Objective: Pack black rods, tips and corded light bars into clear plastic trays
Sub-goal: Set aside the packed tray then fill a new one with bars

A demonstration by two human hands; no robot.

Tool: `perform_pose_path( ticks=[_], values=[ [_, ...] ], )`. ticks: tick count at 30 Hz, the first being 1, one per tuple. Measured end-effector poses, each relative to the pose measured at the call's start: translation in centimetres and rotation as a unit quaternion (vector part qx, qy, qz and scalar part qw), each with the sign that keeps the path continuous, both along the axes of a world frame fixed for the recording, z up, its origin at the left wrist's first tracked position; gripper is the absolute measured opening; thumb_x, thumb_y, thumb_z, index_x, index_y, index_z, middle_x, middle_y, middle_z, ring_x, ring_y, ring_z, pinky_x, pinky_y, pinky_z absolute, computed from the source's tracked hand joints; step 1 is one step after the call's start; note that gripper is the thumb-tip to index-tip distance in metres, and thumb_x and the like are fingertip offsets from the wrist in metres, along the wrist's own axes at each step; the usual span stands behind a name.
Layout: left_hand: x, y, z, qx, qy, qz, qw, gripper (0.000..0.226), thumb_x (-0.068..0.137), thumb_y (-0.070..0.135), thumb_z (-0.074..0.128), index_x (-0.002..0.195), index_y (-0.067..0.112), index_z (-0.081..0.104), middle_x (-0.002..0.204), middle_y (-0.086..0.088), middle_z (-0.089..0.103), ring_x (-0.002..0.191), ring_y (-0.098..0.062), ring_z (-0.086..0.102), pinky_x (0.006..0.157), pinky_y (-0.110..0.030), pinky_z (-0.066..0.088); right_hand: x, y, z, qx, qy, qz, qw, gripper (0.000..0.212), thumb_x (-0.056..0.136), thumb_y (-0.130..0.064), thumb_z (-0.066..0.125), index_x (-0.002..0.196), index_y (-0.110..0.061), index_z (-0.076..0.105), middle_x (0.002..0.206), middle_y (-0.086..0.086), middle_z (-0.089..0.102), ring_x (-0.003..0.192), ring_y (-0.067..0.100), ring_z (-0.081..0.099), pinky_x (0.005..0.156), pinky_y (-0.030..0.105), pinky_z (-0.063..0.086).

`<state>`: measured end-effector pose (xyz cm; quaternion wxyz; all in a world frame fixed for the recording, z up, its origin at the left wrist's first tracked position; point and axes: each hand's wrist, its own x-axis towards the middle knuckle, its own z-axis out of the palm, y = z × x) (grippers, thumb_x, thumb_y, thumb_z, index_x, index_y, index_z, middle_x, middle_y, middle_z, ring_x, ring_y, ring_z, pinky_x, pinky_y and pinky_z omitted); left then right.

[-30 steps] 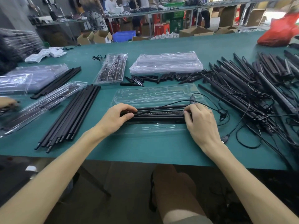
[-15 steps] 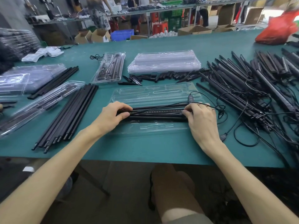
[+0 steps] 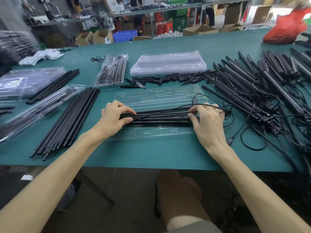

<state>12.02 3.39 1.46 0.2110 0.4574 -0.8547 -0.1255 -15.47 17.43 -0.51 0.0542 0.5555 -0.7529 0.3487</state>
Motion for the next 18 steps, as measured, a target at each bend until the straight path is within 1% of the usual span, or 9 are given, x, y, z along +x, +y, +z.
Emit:
perform_pose_path(
  ticks=[2,4,7,10,11,14,16,18],
  values=[
    [-0.2,-0.2,0.5,0.019,-0.016,-0.017,1.000,0.024,0.092,0.017,0.072,0.112,0.031,0.073,0.106,0.001,0.055,0.106,-0.016,0.041,0.104,-0.040,0.031,0.0,0.0,0.0,0.009,-0.005,0.005,1.000,0.014,0.099,-0.028,0.060,0.105,-0.018,0.067,0.108,0.006,0.067,0.109,0.030,0.052,0.100,0.043,0.027],
    [-0.4,-0.6,1.1,0.040,-0.029,-0.036,0.998,0.023,0.091,0.014,0.073,0.111,0.026,0.074,0.103,-0.002,0.058,0.102,-0.021,0.048,0.101,-0.045,0.040,-0.1,0.0,0.0,0.013,-0.013,0.014,1.000,0.015,0.099,-0.029,0.060,0.105,-0.018,0.067,0.108,0.004,0.067,0.109,0.028,0.052,0.100,0.043,0.027],
    [-0.6,-0.9,1.9,0.045,-0.054,-0.064,0.995,0.021,0.090,0.014,0.074,0.110,0.022,0.074,0.100,0.000,0.060,0.094,-0.021,0.054,0.094,-0.042,0.046,-0.4,0.0,0.0,0.003,-0.034,0.020,0.999,0.013,0.098,-0.030,0.062,0.103,-0.020,0.068,0.108,0.002,0.066,0.110,0.026,0.051,0.101,0.044,0.027],
    [-0.6,-0.9,2.1,-0.001,-0.108,-0.071,0.992,0.018,0.092,0.024,0.072,0.109,0.029,0.073,0.099,0.011,0.063,0.095,-0.014,0.056,0.087,-0.034,0.044,-0.4,-0.1,-0.1,-0.006,-0.035,0.001,0.999,0.014,0.097,-0.032,0.063,0.102,-0.020,0.068,0.108,0.003,0.066,0.109,0.027,0.050,0.101,0.042,0.025],
    [-0.7,-0.9,2.2,-0.025,-0.127,-0.065,0.989,0.017,0.093,0.027,0.071,0.109,0.030,0.073,0.100,0.013,0.064,0.097,-0.014,0.058,0.086,-0.033,0.044,-0.4,-0.1,-0.2,-0.004,-0.024,-0.012,1.000,0.016,0.097,-0.034,0.063,0.103,-0.020,0.068,0.109,0.003,0.066,0.108,0.027,0.049,0.100,0.041,0.023],
    [-1.1,-0.7,2.3,-0.075,-0.173,-0.054,0.981,0.016,0.094,0.029,0.068,0.110,0.029,0.072,0.107,0.012,0.068,0.105,-0.017,0.061,0.084,-0.036,0.048,-0.3,-0.2,-0.5,0.017,0.025,-0.043,0.999,0.023,0.098,-0.040,0.058,0.104,-0.020,0.068,0.109,0.005,0.066,0.106,0.029,0.050,0.095,0.041,0.022],
    [-1.3,-0.5,2.1,-0.093,-0.185,-0.055,0.977,0.016,0.095,0.028,0.066,0.111,0.030,0.070,0.109,0.012,0.068,0.107,-0.017,0.061,0.082,-0.037,0.050,-0.3,-0.3,-0.7,0.027,0.043,-0.051,0.997,0.025,0.098,-0.042,0.056,0.101,-0.020,0.067,0.108,0.006,0.066,0.105,0.029,0.050,0.095,0.042,0.023],
    [-1.2,-0.5,2.1,-0.097,-0.188,-0.054,0.976,0.016,0.096,0.030,0.065,0.112,0.032,0.068,0.110,0.014,0.067,0.108,-0.016,0.060,0.082,-0.037,0.051,-0.3,-0.4,-0.7,0.018,0.043,-0.049,0.998,0.025,0.098,-0.041,0.056,0.099,-0.018,0.066,0.105,0.007,0.066,0.103,0.029,0.050,0.095,0.041,0.023]
  ],
)
